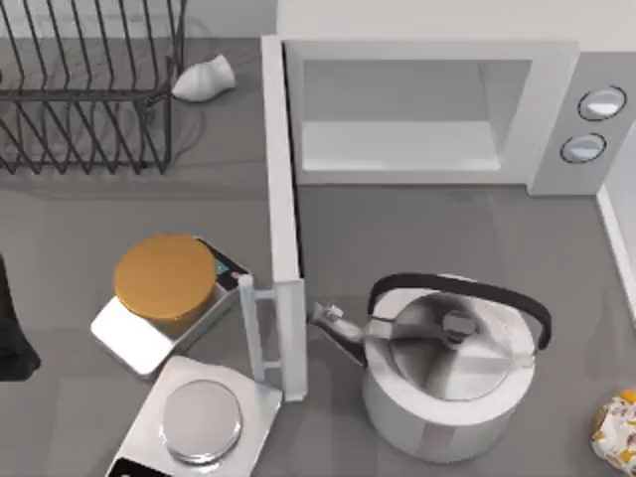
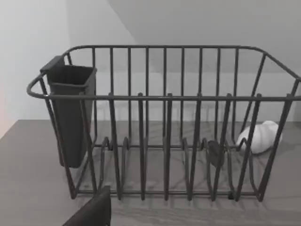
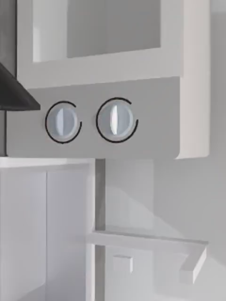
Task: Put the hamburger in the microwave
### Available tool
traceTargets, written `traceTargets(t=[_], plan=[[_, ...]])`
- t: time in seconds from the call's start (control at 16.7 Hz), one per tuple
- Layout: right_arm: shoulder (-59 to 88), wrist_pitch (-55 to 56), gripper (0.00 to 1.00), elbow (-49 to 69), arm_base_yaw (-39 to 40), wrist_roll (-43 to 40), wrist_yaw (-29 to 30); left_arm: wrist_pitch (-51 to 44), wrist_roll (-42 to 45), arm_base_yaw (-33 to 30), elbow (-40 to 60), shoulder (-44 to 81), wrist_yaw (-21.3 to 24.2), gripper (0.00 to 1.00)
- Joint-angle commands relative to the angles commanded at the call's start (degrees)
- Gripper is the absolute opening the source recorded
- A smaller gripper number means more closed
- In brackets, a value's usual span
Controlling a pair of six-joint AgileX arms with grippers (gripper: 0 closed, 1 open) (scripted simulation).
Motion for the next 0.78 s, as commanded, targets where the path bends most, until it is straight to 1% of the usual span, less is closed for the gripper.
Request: traceTargets(t=[0.18, 0.36, 0.54, 0.78], plan=[[0.7, -0.7, 1.0, 0.6, 0.3, -0.4, 0.0, 0.0, 0.0, 0.0, 0.0, 0.0, 0.0, 1.0], [6.2, -5.6, 1.0, 4.9, 2.0, -3.1, -0.1, 0.0, 0.0, 0.0, 0.0, 0.0, 0.0, 1.0], [17.3, -14.2, 1.0, 11.8, 4.7, -7.8, 0.0, 0.0, 0.0, 0.0, 0.0, 0.0, 0.0, 1.0], [39.3, -28.5, 1.0, 22.5, 9.1, -15.3, 0.1, 0.0, 0.0, 0.0, 0.0, 0.0, 0.0, 1.0]])
